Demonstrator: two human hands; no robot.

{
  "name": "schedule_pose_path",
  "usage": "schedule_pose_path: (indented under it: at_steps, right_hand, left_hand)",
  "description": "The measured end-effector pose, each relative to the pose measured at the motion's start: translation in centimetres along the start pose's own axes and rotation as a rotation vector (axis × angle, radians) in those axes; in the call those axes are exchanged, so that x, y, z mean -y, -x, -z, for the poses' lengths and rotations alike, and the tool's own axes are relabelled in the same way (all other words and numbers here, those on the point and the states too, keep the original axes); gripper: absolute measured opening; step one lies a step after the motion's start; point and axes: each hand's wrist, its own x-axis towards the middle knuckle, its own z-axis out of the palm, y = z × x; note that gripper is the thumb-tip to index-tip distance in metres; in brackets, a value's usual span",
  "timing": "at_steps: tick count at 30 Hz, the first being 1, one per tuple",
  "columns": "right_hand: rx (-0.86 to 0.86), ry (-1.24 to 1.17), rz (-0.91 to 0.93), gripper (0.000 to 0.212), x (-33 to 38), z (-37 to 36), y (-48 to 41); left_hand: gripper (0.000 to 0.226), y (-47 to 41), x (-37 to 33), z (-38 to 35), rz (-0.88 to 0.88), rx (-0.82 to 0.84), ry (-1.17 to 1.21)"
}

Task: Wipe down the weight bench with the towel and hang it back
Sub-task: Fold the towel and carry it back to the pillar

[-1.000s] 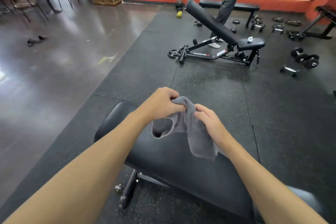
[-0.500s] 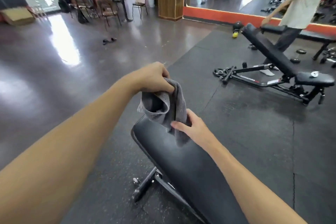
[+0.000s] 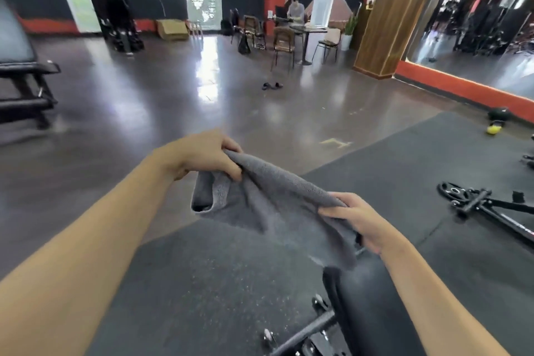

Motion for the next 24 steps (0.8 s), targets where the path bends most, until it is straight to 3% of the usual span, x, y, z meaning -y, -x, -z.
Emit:
schedule_pose_path:
  at_steps: [6, 11, 18, 24]
  right_hand:
    - [0.196, -0.152, -0.079, 0.064, 5.5, -9.2, -13.0]
    - [0.446, -0.039, 0.012, 0.054, 10.0, -16.6, -21.4]
    - [0.310, -0.136, 0.205, 0.040, 17.5, -26.7, -32.7]
    - [0.299, -0.185, 0.238, 0.021, 23.3, -36.4, -44.5]
  left_hand:
    - [0.019, 2.2, 12.5, 9.6, 0.128, -0.126, 0.421]
    - [0.022, 4.3, 20.1, 15.4, 0.193, -0.347, 0.562]
    - [0.024, 6.5, 28.8, 23.4, 0.279, -0.748, 0.816]
    - [0.037, 4.5, 35.5, 31.7, 0.267, -0.929, 1.064]
